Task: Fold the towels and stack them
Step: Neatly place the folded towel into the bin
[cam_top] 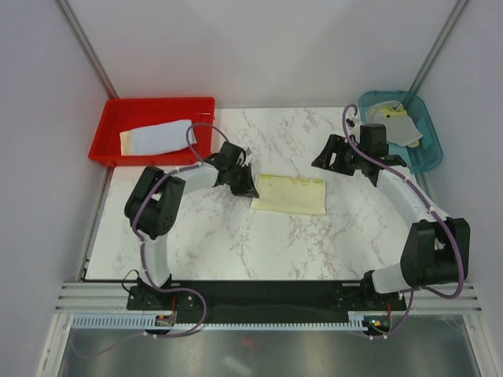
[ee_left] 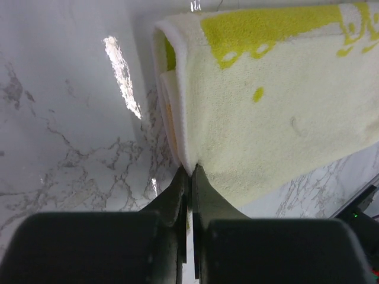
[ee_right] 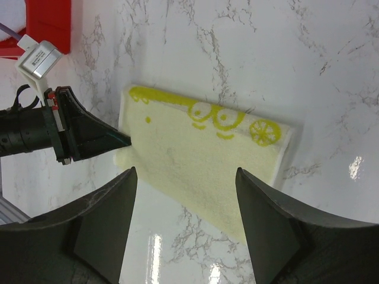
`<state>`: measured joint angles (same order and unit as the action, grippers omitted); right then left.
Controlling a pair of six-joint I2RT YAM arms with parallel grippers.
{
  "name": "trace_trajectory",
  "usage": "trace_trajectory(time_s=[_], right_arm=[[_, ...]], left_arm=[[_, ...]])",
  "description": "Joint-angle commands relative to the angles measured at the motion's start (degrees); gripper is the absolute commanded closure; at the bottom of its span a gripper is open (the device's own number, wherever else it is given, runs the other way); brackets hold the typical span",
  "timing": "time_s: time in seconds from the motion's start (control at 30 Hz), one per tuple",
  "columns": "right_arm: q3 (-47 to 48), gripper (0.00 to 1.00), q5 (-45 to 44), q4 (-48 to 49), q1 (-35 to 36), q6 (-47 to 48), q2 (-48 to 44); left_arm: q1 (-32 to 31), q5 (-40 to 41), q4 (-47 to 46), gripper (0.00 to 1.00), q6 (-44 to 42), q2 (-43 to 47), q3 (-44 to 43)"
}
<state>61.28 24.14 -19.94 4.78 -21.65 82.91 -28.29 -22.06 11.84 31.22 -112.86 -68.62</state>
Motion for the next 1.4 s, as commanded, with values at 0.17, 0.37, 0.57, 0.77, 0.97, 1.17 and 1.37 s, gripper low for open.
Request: trace_trajectory(time_s=[0.17, 0.37, 0.57, 0.77, 0.97, 1.17, 1.37], right_arm=[[-1.9, 0.24, 1.9, 1.4, 0.2, 0.2, -2.8], [-2.0, 0.24, 2.0, 1.5, 0.2, 0.3, -2.9], [-1.5, 0.24, 2.2, 1.4, 0.2, 0.4, -3.4], [-1.8, 0.24, 1.9, 1.4, 0.1, 1.0, -3.4], [-1.9, 0.24, 1.8, 1.4, 0.2, 0.9, -2.8], [-1.7, 0.24, 2.0, 1.6, 0.2, 0.8, -2.8], [-2.3, 0.24, 2.6, 1.8, 0.2, 0.7, -3.0]], left_arm=[[-0.9, 9.0, 11.5, 0.98, -3.4, 2.2, -7.4], [-1.0, 11.8, 12.9, 0.49, -3.1, 2.2, -7.6], [-0.9, 12.1, 12.9, 0.41, -1.7, -0.5, -8.8], [-1.1, 9.6, 12.4, 0.42, -0.5, -3.7, -10.2], [-1.4, 8.2, 12.1, 0.47, 0.1, -4.2, -10.0], [-1.5, 6.3, 12.1, 0.59, 0.0, -5.9, -10.4], [-1.5, 5.6, 12.2, 0.98, -0.3, -7.3, -12.4]])
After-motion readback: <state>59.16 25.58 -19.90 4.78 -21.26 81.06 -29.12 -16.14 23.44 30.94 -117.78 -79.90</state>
